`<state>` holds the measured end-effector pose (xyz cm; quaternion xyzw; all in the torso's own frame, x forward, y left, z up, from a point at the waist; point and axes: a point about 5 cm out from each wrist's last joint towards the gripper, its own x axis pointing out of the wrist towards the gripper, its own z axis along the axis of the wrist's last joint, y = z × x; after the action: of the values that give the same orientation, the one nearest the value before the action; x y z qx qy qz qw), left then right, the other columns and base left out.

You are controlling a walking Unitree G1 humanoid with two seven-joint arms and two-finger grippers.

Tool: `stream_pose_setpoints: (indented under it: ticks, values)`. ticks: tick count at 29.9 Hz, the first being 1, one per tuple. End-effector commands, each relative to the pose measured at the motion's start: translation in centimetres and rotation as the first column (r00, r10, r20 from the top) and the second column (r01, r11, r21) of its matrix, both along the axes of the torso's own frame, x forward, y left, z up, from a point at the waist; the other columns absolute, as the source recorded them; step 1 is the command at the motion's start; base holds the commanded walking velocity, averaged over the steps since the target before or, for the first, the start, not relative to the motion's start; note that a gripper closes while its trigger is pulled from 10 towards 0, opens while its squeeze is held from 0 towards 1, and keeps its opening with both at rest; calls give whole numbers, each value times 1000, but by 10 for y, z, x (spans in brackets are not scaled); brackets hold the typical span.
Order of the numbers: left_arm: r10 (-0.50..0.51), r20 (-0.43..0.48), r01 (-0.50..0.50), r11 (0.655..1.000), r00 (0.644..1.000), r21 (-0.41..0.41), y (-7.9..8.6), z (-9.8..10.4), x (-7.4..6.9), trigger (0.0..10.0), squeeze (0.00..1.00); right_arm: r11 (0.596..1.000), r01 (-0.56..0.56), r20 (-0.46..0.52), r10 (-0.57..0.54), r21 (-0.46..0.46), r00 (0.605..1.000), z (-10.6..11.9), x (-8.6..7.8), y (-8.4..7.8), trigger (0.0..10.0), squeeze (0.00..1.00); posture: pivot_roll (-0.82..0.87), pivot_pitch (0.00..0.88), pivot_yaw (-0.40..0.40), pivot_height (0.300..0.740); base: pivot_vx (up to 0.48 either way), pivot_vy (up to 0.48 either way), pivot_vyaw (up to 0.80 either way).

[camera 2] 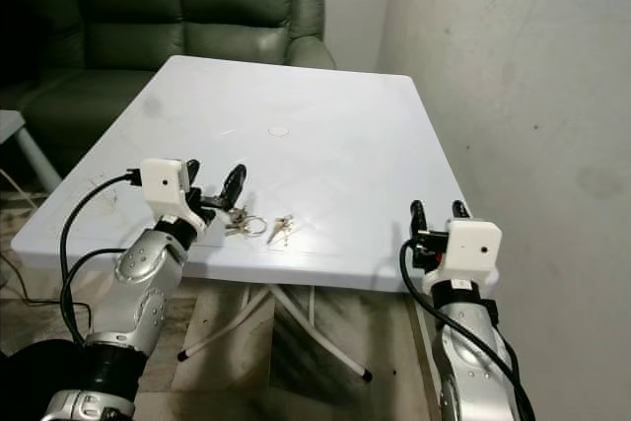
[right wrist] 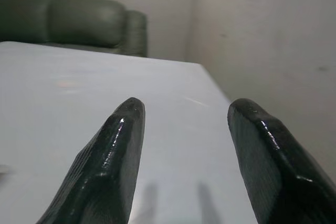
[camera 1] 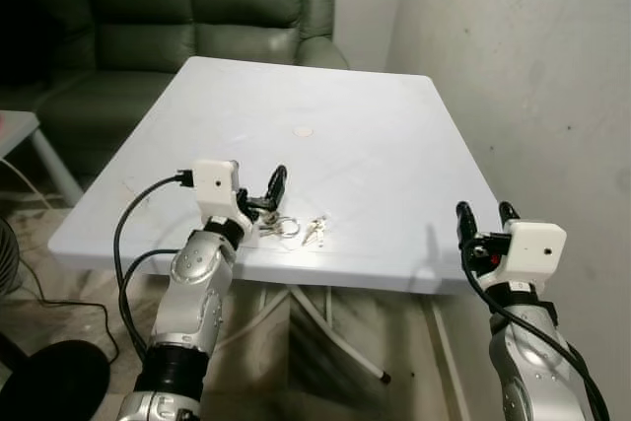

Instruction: Hang keys on a hook

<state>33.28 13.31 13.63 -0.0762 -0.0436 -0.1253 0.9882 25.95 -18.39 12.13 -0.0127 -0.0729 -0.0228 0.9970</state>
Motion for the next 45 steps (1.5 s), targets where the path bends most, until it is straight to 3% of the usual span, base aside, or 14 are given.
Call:
stream_pose_setpoints:
  ticks: [1,27,36,45]
  values:
    - [5,11,-6,1000,1000,6,3,4,2,10000,0,1000,-21,27,21,1,999,7,4,4,10000,0,-3,0,-55,740,0,469,0]
    - [3,2,-3,999,1000,-39,2,6,4,10000,0,999,-38,23,39,-10,999,6,4,5,10000,0,0,0,-55,740,0,453,0]
    - [32,18,-31,999,999,-32,2,7,3,10000,0,999,-38,5,38,-13,999,5,4,6,10000,0,1,0,-58,740,0,0,0]
    - [-26,39,26,1000,999,5,-3,7,-1,10000,0,1000,2,-51,-3,-8,999,5,12,4,10000,0,5,0,-62,740,0,0,0]
